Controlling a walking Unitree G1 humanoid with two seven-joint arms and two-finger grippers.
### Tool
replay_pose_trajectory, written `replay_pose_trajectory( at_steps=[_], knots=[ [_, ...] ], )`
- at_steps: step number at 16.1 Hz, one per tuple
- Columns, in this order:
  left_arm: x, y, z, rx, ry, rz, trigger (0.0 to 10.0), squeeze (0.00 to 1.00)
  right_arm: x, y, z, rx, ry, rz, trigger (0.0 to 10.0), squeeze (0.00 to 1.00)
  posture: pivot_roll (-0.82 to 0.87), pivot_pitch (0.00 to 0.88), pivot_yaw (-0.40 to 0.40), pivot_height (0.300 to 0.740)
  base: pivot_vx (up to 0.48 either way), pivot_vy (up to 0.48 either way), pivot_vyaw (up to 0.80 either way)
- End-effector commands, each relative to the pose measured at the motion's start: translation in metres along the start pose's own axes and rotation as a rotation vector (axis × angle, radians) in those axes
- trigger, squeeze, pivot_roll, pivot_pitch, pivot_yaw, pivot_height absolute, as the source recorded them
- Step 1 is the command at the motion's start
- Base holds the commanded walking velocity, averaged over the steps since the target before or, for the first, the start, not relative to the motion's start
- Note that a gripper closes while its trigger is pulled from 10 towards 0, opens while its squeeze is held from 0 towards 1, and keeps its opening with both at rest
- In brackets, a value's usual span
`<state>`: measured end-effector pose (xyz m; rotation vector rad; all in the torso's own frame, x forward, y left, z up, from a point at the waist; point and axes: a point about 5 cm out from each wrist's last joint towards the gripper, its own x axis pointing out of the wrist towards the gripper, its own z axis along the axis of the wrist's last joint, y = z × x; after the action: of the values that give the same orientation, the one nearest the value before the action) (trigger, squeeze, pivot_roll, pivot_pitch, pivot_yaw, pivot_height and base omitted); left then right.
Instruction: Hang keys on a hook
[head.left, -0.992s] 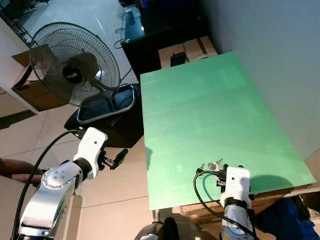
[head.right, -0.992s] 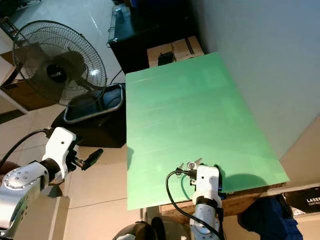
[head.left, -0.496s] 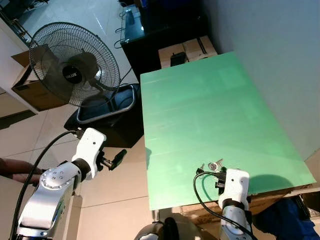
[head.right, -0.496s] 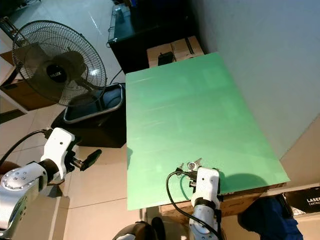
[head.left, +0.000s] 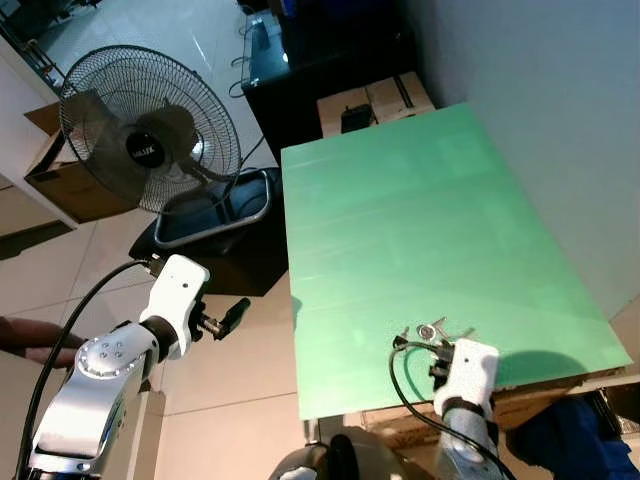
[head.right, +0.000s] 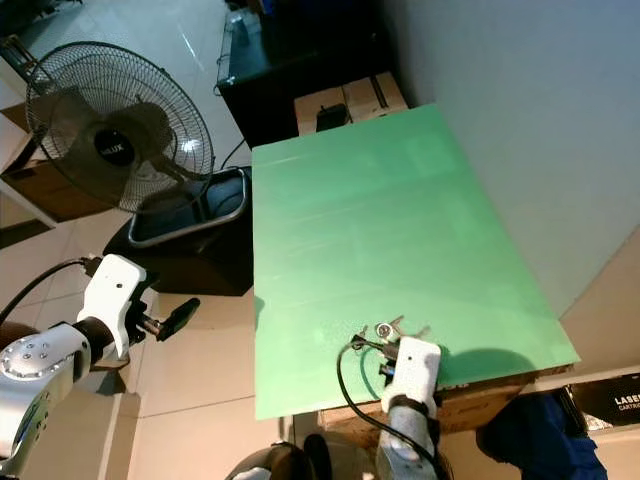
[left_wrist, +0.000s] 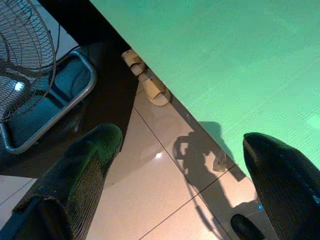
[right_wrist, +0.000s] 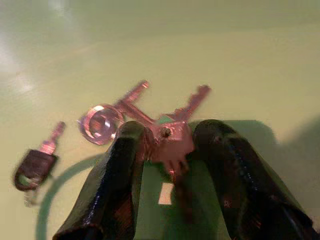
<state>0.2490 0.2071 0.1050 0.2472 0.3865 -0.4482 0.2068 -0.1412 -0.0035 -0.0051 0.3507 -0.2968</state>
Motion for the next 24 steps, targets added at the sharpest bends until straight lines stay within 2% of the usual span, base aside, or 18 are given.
replay_pose_trajectory(
  at_steps=[1,2,10,11,13,15,16,17,21,24],
  knots=[
    [-0.005,0.008,0.000,0.003,0.008,0.036,10.0,0.00,-0.007,0.023,-0.002,0.055,0.019,0.045,10.0,0.00,0.04,0.152,0.306,0.727,0.000,0.000,0.00],
    [-0.005,0.008,0.000,0.003,0.008,0.037,10.0,0.00,-0.007,0.023,0.000,0.057,0.004,0.052,0.0,0.00,0.04,0.148,0.303,0.727,0.000,0.000,0.00],
    [-0.005,0.008,0.000,-0.007,0.004,0.039,10.0,0.00,-0.013,0.027,-0.009,0.040,0.010,0.092,0.0,0.00,0.03,0.144,0.299,0.727,0.000,0.000,0.00],
    [-0.005,0.008,0.000,-0.007,0.003,0.038,10.0,0.00,-0.011,0.027,-0.010,-0.004,0.007,0.100,10.0,0.00,0.03,0.145,0.300,0.727,0.000,0.000,0.00],
    [-0.004,0.006,0.001,-0.009,0.002,0.035,10.0,0.00,-0.004,0.027,-0.010,-0.054,-0.001,0.121,10.0,0.00,0.03,0.146,0.306,0.727,0.000,0.000,0.00],
    [-0.004,0.006,0.001,-0.008,0.001,0.031,10.0,0.00,0.006,0.020,-0.011,-0.094,-0.005,0.108,10.0,0.00,0.04,0.145,0.304,0.727,0.000,0.000,0.00],
    [-0.004,0.006,0.001,-0.006,0.002,0.033,10.0,0.00,0.006,0.019,-0.009,-0.066,-0.024,0.109,1.8,0.00,0.04,0.146,0.304,0.727,0.000,0.000,0.00],
    [-0.005,0.007,0.001,-0.006,0.002,0.035,10.0,0.00,0.005,0.019,-0.008,-0.055,-0.029,0.114,0.0,0.00,0.04,0.146,0.302,0.727,0.000,0.000,0.00],
    [-0.004,0.006,0.000,-0.010,-0.001,0.040,10.0,0.00,0.000,0.021,0.002,-0.042,-0.085,0.093,0.0,0.00,0.03,0.144,0.293,0.727,0.000,0.000,0.00],
    [0.004,0.002,0.001,-0.024,-0.014,0.037,10.0,0.00,-0.006,0.020,0.028,-0.048,-0.197,0.084,0.0,0.00,0.01,0.129,0.285,0.727,0.000,0.000,0.00]
  ],
)
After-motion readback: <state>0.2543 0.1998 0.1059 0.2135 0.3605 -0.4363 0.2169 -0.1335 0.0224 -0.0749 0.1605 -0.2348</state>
